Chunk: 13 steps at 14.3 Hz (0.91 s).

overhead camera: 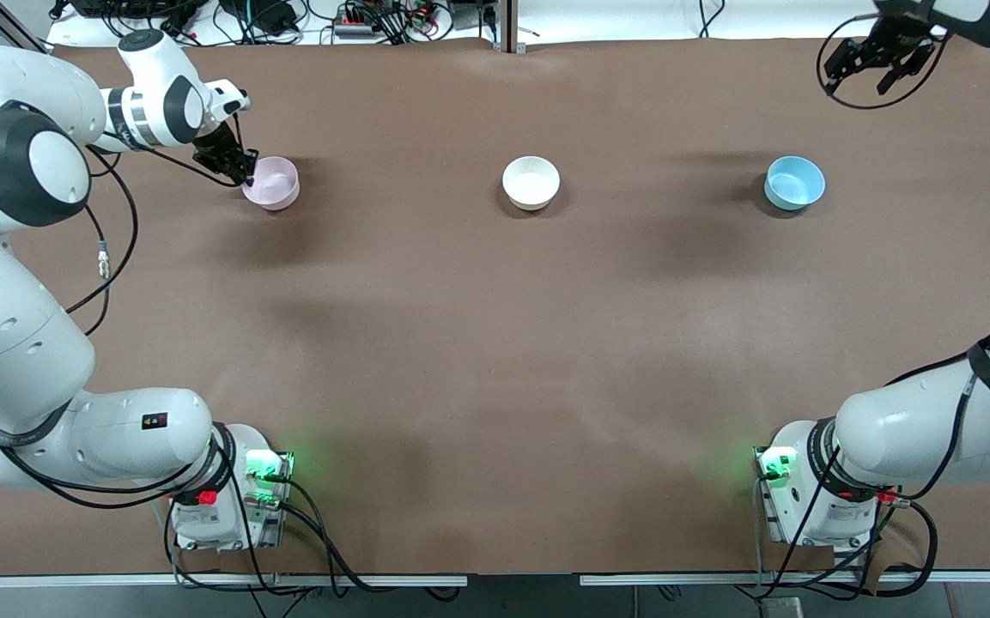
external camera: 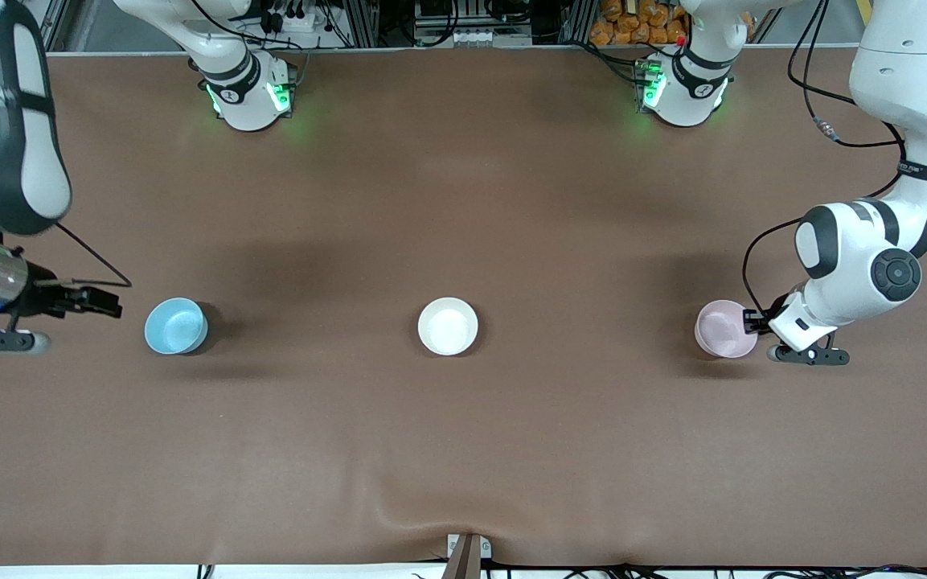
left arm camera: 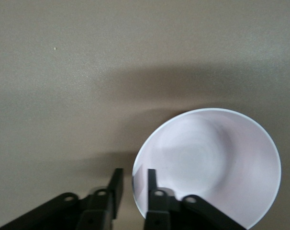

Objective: Stack pink and blue bowls on white bowl
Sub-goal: 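Reach the left gripper to the pink bowl while the right gripper reaches the blue bowl, then grasp the pink bowl rim with the left gripper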

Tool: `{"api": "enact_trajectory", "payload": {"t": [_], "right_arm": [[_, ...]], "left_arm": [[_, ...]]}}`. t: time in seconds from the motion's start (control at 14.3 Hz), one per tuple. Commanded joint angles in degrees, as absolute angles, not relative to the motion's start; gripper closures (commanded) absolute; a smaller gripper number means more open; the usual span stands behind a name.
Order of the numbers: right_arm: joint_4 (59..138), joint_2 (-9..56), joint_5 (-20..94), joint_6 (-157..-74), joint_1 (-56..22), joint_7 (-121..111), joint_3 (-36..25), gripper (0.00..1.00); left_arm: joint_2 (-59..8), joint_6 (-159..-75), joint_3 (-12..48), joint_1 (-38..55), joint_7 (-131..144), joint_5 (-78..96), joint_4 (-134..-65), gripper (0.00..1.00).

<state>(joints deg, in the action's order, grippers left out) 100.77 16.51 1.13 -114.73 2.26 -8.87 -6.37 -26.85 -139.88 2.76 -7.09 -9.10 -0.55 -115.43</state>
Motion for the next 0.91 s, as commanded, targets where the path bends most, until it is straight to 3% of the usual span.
{"api": "enact_trajectory", "payload": {"t": [0.0, 0.35, 0.84], "right_arm": [[99.84, 21.17, 2.02, -118.29, 4.30, -12.99, -6.06, 0.00], [100.63, 23.82, 2.11, -118.39, 5.71, -14.41, -5.98, 0.00], [104.05, 23.39, 2.11, -118.21, 5.80, -14.59, -5.98, 0.00]], "left_arm": [[-26.28, -140.80, 3.08, -7.30, -9.23, -0.44, -115.66, 1.00], [-24.87, -139.84, 6.93, -7.03, -5.99, 0.09, -112.69, 1.00], [-27.68, -127.97, 10.28, 1.12, 12.44, 0.09, -97.66, 1.00]]}}
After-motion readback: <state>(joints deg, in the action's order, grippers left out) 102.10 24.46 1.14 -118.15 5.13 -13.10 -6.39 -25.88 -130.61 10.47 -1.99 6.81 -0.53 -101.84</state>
